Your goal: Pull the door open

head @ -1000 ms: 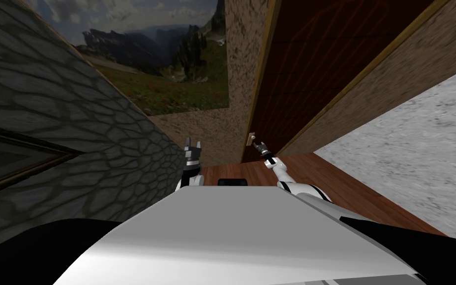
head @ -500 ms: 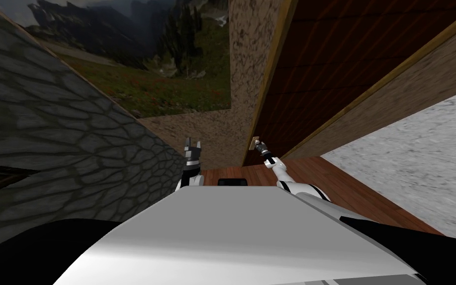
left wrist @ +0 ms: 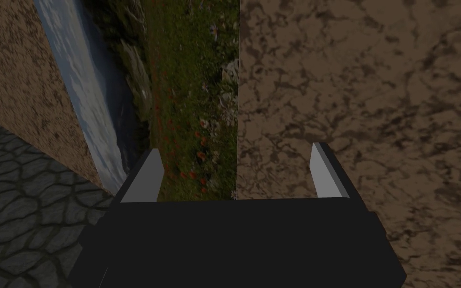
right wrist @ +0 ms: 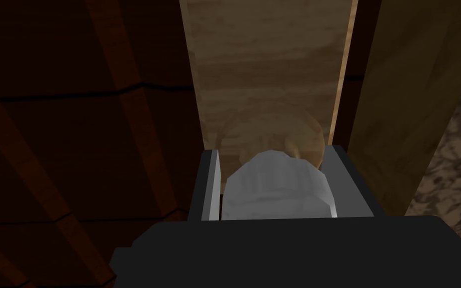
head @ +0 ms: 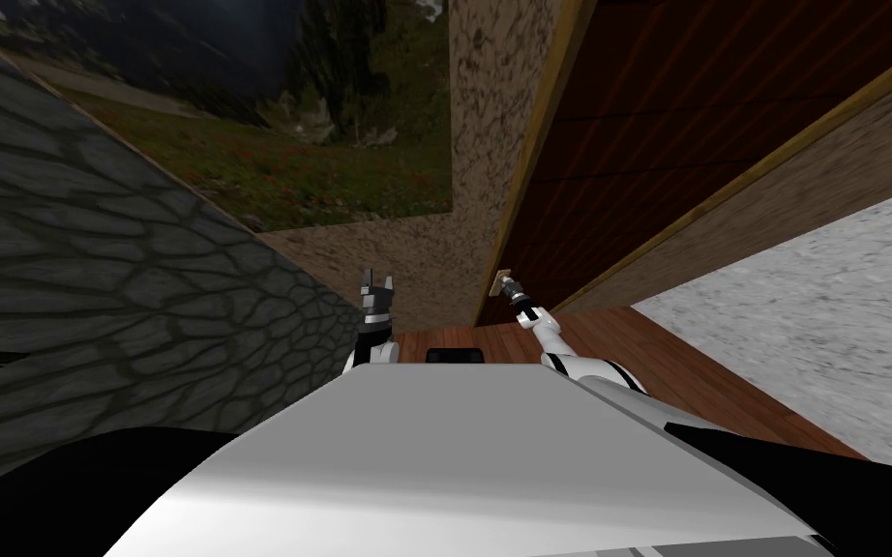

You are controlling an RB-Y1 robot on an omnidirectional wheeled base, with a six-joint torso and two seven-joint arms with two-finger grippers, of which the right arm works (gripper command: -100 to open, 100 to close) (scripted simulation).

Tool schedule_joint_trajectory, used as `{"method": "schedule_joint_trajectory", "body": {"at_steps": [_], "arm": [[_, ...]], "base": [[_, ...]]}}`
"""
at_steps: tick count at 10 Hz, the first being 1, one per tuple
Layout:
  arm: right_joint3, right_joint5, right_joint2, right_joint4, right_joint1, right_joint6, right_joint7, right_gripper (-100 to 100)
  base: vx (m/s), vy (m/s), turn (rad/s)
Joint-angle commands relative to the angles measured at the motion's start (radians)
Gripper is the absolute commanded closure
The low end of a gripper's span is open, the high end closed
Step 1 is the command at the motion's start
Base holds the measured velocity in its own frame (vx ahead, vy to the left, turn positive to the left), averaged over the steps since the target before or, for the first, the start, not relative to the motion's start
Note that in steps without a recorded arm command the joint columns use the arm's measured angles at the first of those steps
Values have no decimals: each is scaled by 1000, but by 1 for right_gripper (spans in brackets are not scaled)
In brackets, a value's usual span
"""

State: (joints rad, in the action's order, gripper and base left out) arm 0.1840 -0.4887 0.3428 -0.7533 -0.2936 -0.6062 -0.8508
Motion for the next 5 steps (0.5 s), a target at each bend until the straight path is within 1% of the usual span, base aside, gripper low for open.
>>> {"method": "schedule_joint_trajectory", "body": {"at_steps": [1, 3, 4, 5], "arm": [[0, 0, -1, 0, 1, -1, 0, 100], [0, 0, -1, 0, 1, -1, 0, 100], [-2, 19, -2, 1, 3, 2, 28, 100], [-3, 26, -2, 0, 3, 3, 39, 100]], "base": [[-17, -2, -1], [-4, 0, -1], [-14, -43, 86], [-48, -71, 133]]}}
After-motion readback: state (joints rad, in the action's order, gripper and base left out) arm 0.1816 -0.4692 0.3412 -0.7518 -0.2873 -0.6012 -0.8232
